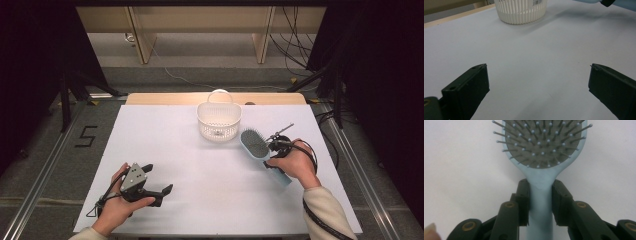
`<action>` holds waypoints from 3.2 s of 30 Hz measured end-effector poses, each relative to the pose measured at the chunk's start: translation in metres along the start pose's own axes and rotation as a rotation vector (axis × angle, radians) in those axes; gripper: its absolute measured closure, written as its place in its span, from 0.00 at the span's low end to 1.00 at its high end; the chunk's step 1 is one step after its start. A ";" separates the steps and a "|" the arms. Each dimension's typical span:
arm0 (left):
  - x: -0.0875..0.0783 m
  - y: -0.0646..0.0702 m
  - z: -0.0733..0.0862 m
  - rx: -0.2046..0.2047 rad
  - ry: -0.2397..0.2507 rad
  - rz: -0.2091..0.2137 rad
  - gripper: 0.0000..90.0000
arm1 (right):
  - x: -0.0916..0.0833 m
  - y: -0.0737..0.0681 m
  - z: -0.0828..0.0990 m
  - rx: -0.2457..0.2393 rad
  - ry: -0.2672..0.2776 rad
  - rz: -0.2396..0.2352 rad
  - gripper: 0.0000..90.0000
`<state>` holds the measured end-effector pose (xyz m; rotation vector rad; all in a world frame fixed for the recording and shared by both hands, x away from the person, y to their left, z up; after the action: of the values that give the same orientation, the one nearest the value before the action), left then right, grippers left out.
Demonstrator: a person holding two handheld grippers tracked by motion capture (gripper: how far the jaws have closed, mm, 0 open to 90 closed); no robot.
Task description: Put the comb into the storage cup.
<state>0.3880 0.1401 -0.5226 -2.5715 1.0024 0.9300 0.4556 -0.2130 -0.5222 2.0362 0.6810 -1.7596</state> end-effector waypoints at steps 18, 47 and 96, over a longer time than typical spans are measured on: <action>0.000 0.000 0.000 -0.001 0.000 -0.002 0.03 | -0.009 0.008 -0.004 0.042 0.085 0.009 0.79; 0.000 0.001 0.000 -0.001 0.003 0.002 0.03 | -0.021 0.018 -0.016 0.099 0.226 0.043 0.79; 0.000 0.000 -0.001 0.004 0.004 -0.001 0.03 | -0.041 0.034 -0.032 0.172 0.426 0.091 0.79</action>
<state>0.3880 0.1398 -0.5220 -2.5712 1.0031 0.9216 0.4963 -0.2276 -0.4780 2.5520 0.5558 -1.3852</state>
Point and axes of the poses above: each handheld gripper's, and its own axes: x roughly forward along the jaws, z roughly out of its underside, y roughly to its right, the point moved 10 cm from there along x, roughly forward along the jaws, and after that the axes turned 13 degrees about -y, right-handed, at the moved point
